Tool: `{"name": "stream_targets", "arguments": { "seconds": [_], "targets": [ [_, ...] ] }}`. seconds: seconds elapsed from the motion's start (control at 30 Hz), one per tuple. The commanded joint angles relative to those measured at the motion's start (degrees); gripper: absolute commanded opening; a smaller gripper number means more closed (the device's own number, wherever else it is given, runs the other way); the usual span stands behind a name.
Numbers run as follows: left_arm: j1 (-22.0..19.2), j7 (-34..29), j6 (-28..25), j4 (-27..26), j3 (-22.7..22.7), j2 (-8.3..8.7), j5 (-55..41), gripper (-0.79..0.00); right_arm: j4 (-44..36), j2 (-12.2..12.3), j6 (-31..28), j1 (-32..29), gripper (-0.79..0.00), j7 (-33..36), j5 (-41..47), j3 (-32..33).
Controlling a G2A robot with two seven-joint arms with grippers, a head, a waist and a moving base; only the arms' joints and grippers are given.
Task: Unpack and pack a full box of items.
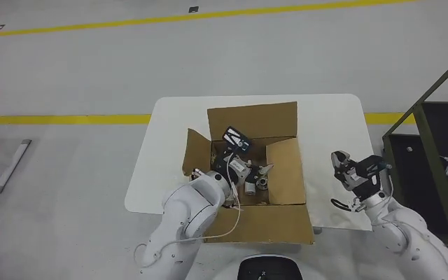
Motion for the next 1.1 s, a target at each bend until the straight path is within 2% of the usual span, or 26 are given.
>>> {"name": "stream_targets", "arguments": {
  "seconds": [0.0, 0.1, 0.23, 0.47, 0.57, 0.7, 0.83, 1.07],
  "targets": [
    [0.0, 0.0, 0.0, 0.0, 0.0, 0.00, 0.0, 0.000, -0.2, 0.0, 0.0, -0.4, -0.785, -0.2, 0.2, 0.2],
    [0.0, 0.0, 0.0, 0.0, 0.0, 0.00, 0.0, 0.000, -0.3, -0.1, -0.9, -0.8, -0.785, -1.0, -0.8, -0.1],
    [1.9, 5.1, 6.0, 1.5, 0.2, -0.83, -12.3, 0.000, -0.6, -0.1, -1.2, -1.4, -0.785, -1.8, -1.5, -0.2],
    [-2.7, 5.8, 16.5, 10.6, 4.3, -3.09, -32.2, 0.000, -1.0, -0.2, -1.4, -1.6, -0.785, -2.3, -2.0, 0.0],
    [-5.3, 2.8, 20.0, 15.7, 6.1, -3.79, -36.6, 0.000, -1.1, -0.3, -1.3, -1.6, -0.785, -2.5, -2.0, -0.3],
    [-7.3, 0.7, 23.2, 20.8, 6.9, -4.16, -38.3, 0.000, -1.4, -0.4, -0.6, -1.8, -0.785, -2.5, -2.1, -0.4],
    [-7.8, -1.0, 23.2, 24.0, 7.7, -4.01, -36.4, 0.000, -1.6, -0.5, -0.2, -2.0, -0.785, -2.3, -1.9, -0.4],
    [-8.0, -1.2, 23.0, 24.2, 7.9, -3.93, -35.2, 0.000, -1.2, -0.7, -0.1, -1.5, -0.785, -1.7, -1.7, -0.6]
  ]
}}
